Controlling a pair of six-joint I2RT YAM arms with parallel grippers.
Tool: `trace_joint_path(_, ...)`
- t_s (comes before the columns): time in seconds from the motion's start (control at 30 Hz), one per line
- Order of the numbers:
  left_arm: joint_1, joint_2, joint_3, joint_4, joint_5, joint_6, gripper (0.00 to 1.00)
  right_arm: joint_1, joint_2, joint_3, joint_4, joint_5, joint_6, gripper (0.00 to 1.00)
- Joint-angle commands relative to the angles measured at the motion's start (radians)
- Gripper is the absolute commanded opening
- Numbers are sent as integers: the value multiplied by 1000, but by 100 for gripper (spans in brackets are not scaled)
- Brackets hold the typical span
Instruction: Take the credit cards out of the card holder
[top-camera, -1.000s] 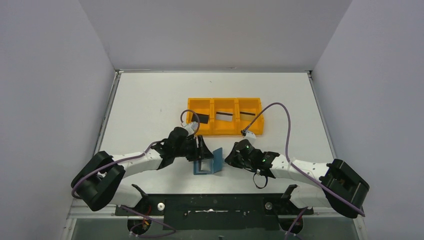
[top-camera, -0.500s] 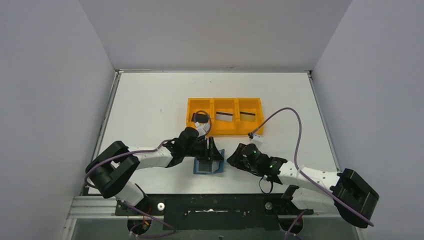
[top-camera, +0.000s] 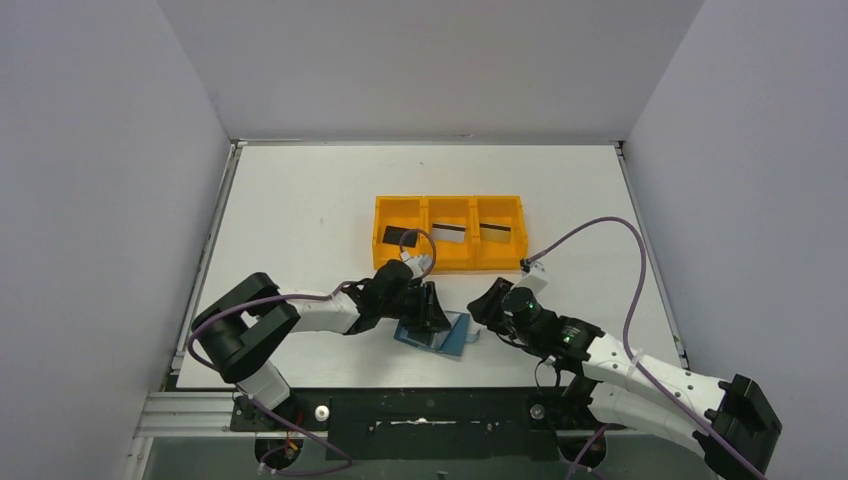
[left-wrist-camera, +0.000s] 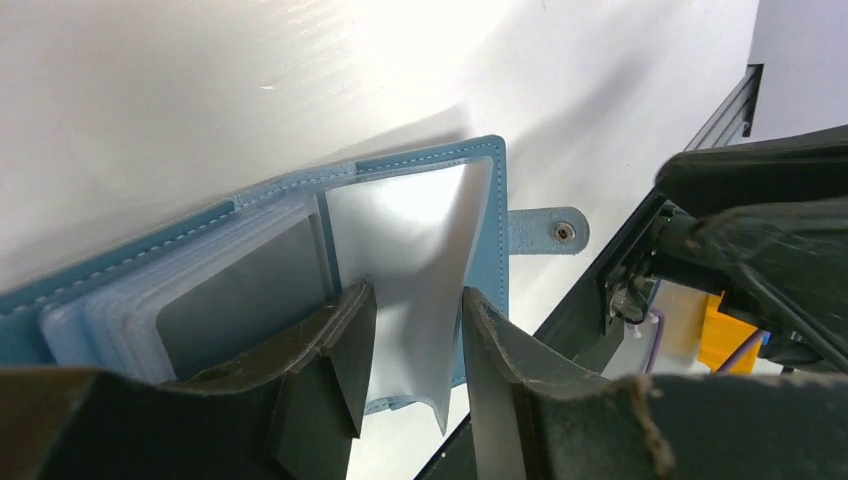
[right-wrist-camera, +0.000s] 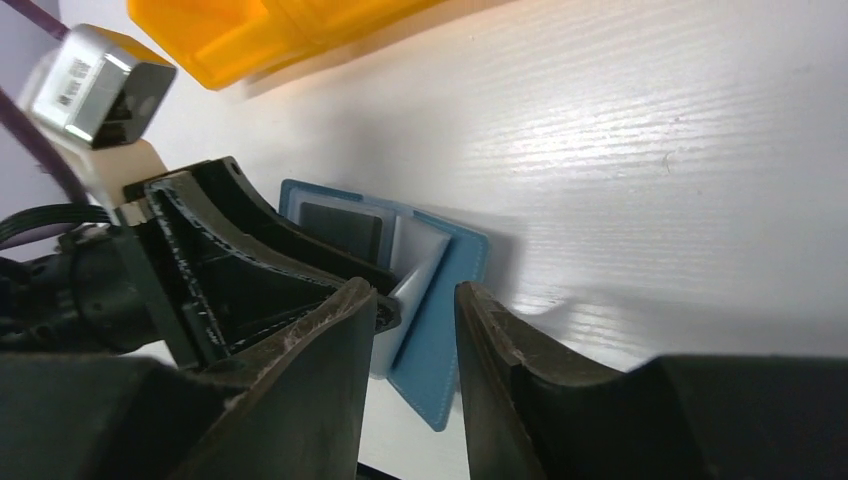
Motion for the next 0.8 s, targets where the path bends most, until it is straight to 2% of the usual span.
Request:
trace_joint_path(0.0,-11,4,58,-24,-33,38,36,-6,-22,56,28,23,-29,38)
trace_joint_path(0.07,-18,-1,63,-23,-18,48,43,-11,12,63,83,-29,-58,39)
trace_joint_path(0.23,-26,-6,65,-9,31,67,49,-16,165,145,117,-104,-90,32)
trace_joint_path(0.43,-28,-19,40,17,96,66,49,-19,250,204,123,-135,-103,26)
trace_joint_path(0.77,-28,-37,37,20,116,63,49,-21,288,129,203,-267,-66,19)
